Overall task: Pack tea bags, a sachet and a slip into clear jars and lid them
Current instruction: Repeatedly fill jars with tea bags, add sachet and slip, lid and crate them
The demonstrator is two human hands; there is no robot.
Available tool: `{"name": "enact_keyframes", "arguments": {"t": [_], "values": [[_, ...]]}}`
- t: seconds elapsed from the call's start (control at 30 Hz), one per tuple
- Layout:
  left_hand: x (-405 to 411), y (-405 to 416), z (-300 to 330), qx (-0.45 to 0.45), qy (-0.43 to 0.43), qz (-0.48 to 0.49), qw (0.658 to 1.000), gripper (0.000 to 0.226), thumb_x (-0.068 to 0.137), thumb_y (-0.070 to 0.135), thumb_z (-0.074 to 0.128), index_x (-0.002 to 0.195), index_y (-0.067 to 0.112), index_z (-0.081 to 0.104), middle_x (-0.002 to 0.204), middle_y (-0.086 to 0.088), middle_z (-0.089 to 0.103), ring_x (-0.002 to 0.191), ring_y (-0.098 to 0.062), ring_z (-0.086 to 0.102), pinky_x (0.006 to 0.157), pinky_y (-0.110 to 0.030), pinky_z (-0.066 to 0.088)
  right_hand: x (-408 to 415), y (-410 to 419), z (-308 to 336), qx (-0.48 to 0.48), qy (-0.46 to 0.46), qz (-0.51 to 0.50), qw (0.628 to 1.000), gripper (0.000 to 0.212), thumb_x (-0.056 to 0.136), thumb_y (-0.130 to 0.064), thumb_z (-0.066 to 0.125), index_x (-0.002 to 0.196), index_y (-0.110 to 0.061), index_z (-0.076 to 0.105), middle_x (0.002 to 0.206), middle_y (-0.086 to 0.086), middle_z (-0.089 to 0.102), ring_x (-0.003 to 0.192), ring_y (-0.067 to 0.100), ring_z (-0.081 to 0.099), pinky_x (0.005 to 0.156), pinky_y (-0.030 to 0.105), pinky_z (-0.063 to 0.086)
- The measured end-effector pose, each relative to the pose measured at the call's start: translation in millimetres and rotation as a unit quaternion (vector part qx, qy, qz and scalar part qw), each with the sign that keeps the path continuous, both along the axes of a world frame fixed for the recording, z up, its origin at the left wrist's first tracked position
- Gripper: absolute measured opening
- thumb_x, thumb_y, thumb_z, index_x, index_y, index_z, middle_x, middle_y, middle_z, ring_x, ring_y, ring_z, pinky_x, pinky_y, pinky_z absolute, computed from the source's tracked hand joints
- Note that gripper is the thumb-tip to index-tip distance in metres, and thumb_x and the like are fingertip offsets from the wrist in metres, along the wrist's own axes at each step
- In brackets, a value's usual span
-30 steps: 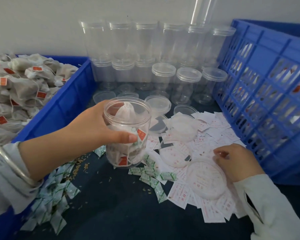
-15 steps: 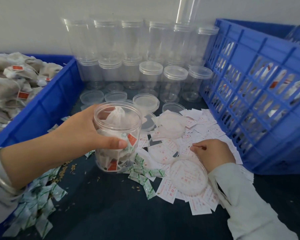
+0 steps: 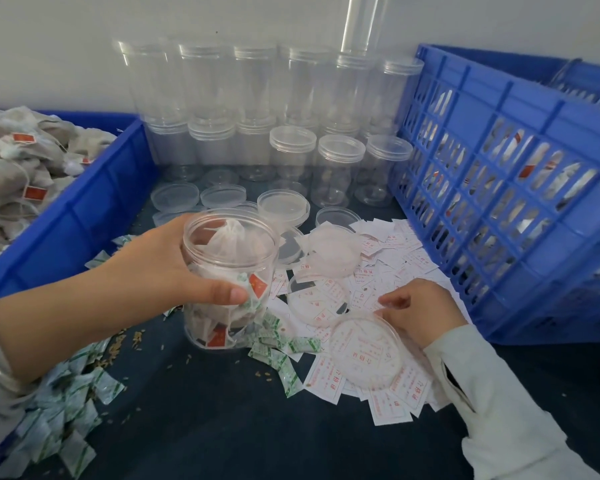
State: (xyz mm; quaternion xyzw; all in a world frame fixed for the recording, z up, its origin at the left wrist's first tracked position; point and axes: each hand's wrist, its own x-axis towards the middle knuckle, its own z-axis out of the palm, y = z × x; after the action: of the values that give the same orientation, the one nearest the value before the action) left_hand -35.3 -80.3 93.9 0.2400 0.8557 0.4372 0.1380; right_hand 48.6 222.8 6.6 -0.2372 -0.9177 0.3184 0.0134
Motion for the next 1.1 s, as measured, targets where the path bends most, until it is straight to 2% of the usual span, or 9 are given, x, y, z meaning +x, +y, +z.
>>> {"name": "enact_keyframes", "arguments": {"t": [0.1, 0.17, 0.3, 0.5, 0.57, 0.67, 0.87, 1.0, 1.1], "values": [[0.9, -1.3, 0.0, -0.003, -0.004, 0.010, 1.000, 0.097, 0.028, 0.066, 0.080, 0.118, 0.042, 0.055, 0.106, 0.025, 0.067, 0.099, 0.002, 0.063, 0.094, -0.035, 0.048, -1.0, -2.1, -2.0, -0.007, 0.005, -0.012, 1.000, 0.026, 0.077, -0.022, 0.078, 0.100, -0.014, 0.073, 0.091, -0.005, 0.066, 0.071, -0.001, 0.051, 0.076, 0.018, 0.039], [2.8, -1.6, -1.6, -0.001, -0.009, 0.014, 1.000, 0.098, 0.026, 0.065, 0.081, 0.118, 0.041, 0.055, 0.106, 0.025, 0.067, 0.099, 0.002, 0.063, 0.095, -0.035, 0.048, 0.0, -1.9, -5.3, -0.018, 0.010, -0.019, 1.000, 0.024, 0.077, -0.022, 0.078, 0.099, -0.015, 0.072, 0.080, -0.010, 0.061, 0.070, -0.002, 0.052, 0.067, 0.014, 0.039], [2.6, -3.2, -1.3, 0.008, -0.019, 0.009, 1.000, 0.098, 0.026, 0.064, 0.082, 0.117, 0.041, 0.056, 0.106, 0.023, 0.068, 0.099, 0.000, 0.064, 0.094, -0.036, 0.048, 2.2, -3.0, -11.2, -0.035, 0.040, -0.025, 0.998, 0.022, 0.077, -0.020, 0.078, 0.098, -0.014, 0.073, 0.075, -0.015, 0.058, 0.070, -0.003, 0.053, 0.059, 0.007, 0.035], [12.0, -0.7, 0.5, 0.032, -0.006, -0.018, 0.999, 0.072, 0.029, 0.061, 0.080, 0.095, 0.067, 0.054, 0.098, 0.034, 0.065, 0.089, 0.014, 0.061, 0.074, -0.018, 0.043, 7.8, -6.0, -11.5, -0.067, 0.054, -0.065, 0.994, 0.014, 0.079, -0.014, 0.076, 0.093, -0.015, 0.075, 0.067, -0.012, 0.064, 0.057, 0.006, 0.058, 0.042, 0.004, 0.037], [10.6, -2.5, 1.5, 0.031, -0.004, -0.014, 0.999, 0.074, 0.029, 0.063, 0.081, 0.097, 0.065, 0.054, 0.099, 0.033, 0.065, 0.090, 0.013, 0.061, 0.076, -0.019, 0.044, 6.0, -7.8, -10.6, -0.086, 0.067, -0.074, 0.991, 0.025, 0.079, -0.011, 0.076, 0.104, -0.013, 0.072, 0.067, -0.009, 0.061, 0.053, 0.008, 0.054, 0.044, 0.004, 0.038], [7.5, -8.6, 1.5, 0.026, -0.001, -0.020, 0.999, 0.079, 0.031, 0.064, 0.082, 0.105, 0.057, 0.056, 0.101, 0.030, 0.067, 0.092, 0.011, 0.062, 0.080, -0.023, 0.045, 2.7, -12.0, -9.3, -0.092, 0.062, -0.076, 0.991, 0.043, 0.079, -0.012, 0.076, 0.121, -0.015, 0.064, 0.069, -0.003, 0.056, 0.052, 0.011, 0.050, 0.056, 0.012, 0.041], [1.7, -15.8, -0.5, 0.010, 0.007, -0.001, 1.000, 0.098, 0.027, 0.068, 0.082, 0.118, 0.045, 0.054, 0.104, 0.029, 0.066, 0.094, 0.008, 0.062, 0.083, -0.024, 0.047, -3.7, -12.5, -8.1, -0.093, 0.052, -0.094, 0.990, 0.022, 0.079, -0.011, 0.075, 0.096, -0.016, 0.061, 0.069, -0.002, 0.055, 0.047, 0.012, 0.052, 0.052, 0.018, 0.041], [2.7, -15.9, 1.6, 0.015, 0.004, -0.008, 1.000, 0.089, 0.029, 0.064, 0.083, 0.112, 0.045, 0.056, 0.101, 0.030, 0.066, 0.090, 0.010, 0.062, 0.078, -0.022, 0.046, -10.2, -11.5, -2.5, -0.099, 0.027, -0.096, 0.990, 0.014, 0.085, -0.007, 0.067, 0.077, -0.015, 0.059, 0.065, 0.003, 0.057, 0.040, 0.012, 0.049, 0.042, 0.021, 0.046], [4.1, -15.6, 1.2, 0.014, 0.002, -0.009, 1.000, 0.082, 0.034, 0.060, 0.087, 0.108, 0.044, 0.056, 0.098, 0.035, 0.064, 0.088, 0.015, 0.060, 0.072, -0.015, 0.043, -16.7, -11.3, 1.7, -0.080, 0.002, -0.098, 0.992, 0.010, 0.088, -0.008, 0.060, 0.080, -0.013, 0.062, 0.068, 0.006, 0.060, 0.046, 0.020, 0.053, 0.052, 0.029, 0.053]]}}
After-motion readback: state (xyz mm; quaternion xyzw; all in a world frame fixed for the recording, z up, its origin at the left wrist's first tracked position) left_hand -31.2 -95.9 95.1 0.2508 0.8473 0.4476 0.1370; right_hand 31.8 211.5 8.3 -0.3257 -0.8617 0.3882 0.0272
